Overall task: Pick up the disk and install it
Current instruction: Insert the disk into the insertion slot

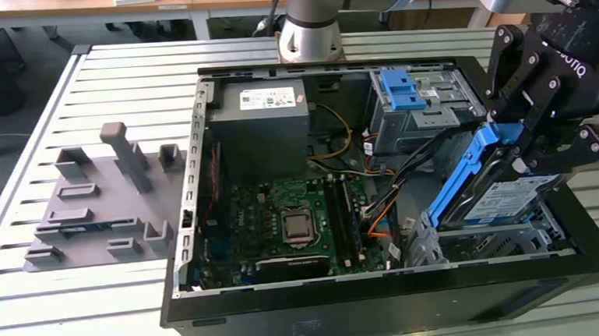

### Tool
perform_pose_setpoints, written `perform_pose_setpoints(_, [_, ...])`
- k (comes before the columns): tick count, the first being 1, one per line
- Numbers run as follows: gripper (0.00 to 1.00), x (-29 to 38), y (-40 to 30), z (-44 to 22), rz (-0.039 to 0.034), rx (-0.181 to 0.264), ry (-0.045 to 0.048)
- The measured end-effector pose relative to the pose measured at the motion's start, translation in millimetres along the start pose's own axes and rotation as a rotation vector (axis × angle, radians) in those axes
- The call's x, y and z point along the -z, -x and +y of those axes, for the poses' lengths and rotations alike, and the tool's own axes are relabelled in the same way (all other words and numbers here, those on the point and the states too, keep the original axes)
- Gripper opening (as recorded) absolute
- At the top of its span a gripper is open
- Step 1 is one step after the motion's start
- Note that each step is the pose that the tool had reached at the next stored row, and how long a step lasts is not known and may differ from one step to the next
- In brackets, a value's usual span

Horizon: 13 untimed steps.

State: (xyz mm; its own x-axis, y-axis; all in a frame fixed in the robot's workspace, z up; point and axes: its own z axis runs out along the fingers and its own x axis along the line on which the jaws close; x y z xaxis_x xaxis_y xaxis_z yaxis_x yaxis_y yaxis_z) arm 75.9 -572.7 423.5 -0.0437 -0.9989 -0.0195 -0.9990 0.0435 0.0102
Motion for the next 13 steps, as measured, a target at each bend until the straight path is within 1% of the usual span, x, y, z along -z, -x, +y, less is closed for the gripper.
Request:
perform_pose_setpoints(8, [0.36, -0.3, 0.0, 0.0, -0.0002, 0.000, 0.0000])
perform_pose_setpoints(13, [0.36, -4.4, -0.3, 0.9, -0.0002, 0.000, -0.0005])
